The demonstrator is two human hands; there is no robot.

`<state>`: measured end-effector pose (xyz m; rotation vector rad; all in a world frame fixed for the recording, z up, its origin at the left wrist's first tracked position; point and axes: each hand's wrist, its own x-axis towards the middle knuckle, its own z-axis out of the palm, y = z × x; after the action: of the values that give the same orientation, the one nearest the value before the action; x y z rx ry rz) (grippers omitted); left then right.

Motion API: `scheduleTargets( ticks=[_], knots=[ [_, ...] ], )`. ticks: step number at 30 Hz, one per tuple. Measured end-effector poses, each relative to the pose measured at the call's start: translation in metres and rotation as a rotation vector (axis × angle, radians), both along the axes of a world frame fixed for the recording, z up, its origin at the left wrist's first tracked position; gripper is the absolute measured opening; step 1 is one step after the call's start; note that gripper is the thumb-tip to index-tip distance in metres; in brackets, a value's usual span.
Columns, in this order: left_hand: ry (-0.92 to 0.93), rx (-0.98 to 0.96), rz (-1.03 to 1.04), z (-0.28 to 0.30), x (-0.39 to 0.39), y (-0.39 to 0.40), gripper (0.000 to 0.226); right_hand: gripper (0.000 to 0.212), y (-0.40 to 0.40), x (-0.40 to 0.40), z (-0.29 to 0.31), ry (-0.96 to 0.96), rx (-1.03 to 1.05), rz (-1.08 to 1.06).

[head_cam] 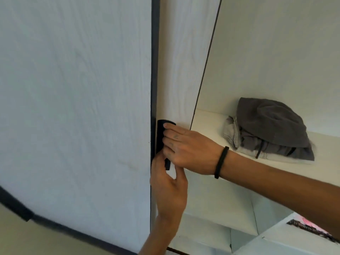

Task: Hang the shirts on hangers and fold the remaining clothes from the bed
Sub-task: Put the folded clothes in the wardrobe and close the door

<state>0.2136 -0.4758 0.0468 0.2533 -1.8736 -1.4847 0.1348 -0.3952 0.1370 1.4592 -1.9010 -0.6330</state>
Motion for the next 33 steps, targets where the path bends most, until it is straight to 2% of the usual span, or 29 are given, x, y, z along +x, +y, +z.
scheduleTargets(
  ticks=[2,4,6,8,11,15,20,28,33],
  knots=[
    [-0.03,-0.011,0.015,0.005,-0.001,0.0,0.016,0.014,-0.003,0.003,-0.001,0.046,0.008,-0.025],
    [-0.086,-0.035,0.046,0.012,-0.002,-0.002,0.017,0.012,-0.007,0.009,-0.008,0.06,-0.031,-0.081],
    [-0.157,-0.077,0.117,0.017,-0.005,-0.002,0.009,0.011,-0.012,0.016,-0.014,0.042,-0.044,-0.16],
    [-0.199,-0.02,0.148,0.02,-0.009,-0.001,0.017,0.016,-0.016,0.023,-0.017,0.034,-0.026,-0.238],
    [-0.165,0.046,0.18,0.023,-0.007,0.007,0.027,0.02,-0.012,0.027,-0.012,0.024,0.003,-0.286],
    [-0.111,0.164,0.1,0.018,-0.008,0.017,0.033,0.023,0.005,0.029,-0.007,0.013,0.065,-0.315],
    [-0.005,0.201,-0.009,0.013,-0.003,0.047,0.051,0.022,0.043,0.03,-0.012,0.003,0.032,-0.299],
    [0.034,0.342,-0.2,0.008,0.005,0.116,0.04,0.022,0.115,0.05,-0.013,-0.015,-0.005,-0.376],
    [0.017,0.396,-0.331,0.002,0.009,0.158,0.034,0.037,0.165,0.06,-0.018,-0.033,-0.034,-0.477]
  ],
)
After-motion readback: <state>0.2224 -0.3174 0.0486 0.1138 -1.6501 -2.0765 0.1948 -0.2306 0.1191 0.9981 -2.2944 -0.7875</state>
